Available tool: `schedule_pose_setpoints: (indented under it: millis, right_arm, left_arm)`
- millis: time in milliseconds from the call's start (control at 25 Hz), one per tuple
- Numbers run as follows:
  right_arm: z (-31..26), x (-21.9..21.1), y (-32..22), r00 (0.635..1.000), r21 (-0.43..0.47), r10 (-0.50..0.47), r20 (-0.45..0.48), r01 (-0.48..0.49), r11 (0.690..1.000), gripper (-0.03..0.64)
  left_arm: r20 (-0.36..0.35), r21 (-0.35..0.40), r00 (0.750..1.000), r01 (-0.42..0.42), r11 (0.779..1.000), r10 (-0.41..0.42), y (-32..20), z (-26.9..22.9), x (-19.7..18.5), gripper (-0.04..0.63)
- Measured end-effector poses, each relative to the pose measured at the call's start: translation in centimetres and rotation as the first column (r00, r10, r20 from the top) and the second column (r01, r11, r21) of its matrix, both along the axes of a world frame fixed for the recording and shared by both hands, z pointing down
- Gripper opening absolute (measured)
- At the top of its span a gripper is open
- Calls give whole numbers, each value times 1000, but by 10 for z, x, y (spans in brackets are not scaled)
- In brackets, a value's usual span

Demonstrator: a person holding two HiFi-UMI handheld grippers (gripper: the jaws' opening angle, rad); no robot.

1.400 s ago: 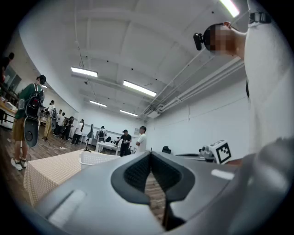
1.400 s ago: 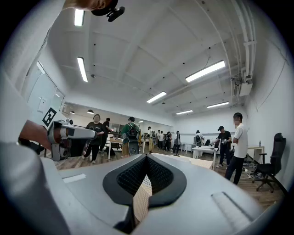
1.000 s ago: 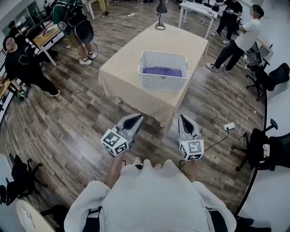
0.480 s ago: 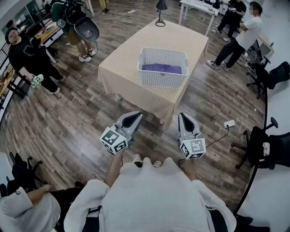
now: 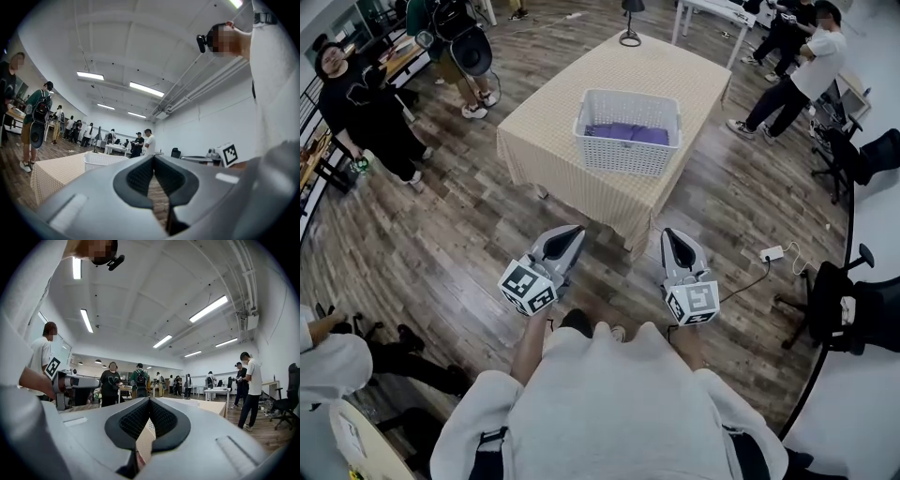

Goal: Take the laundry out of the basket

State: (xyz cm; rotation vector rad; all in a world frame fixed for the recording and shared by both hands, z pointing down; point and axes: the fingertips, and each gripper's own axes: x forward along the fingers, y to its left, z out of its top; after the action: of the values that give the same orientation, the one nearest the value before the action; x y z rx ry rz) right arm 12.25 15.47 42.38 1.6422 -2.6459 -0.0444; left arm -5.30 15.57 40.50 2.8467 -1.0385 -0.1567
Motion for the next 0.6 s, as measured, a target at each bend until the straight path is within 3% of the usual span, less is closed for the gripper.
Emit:
schedule_pose_setpoints:
  millis: [320, 600]
  right_arm:
    - [11, 13, -19, 1000, -16, -18, 6, 18, 1000, 0]
    - [21, 19, -80, 1000, -27, -1, -11, 1, 1000, 0]
  left_arm:
    - [4, -29, 1000, -2, 1000, 2, -18, 12, 21, 11]
    - [-8, -33, 1000, -27, 999, 26, -87, 24, 30, 9]
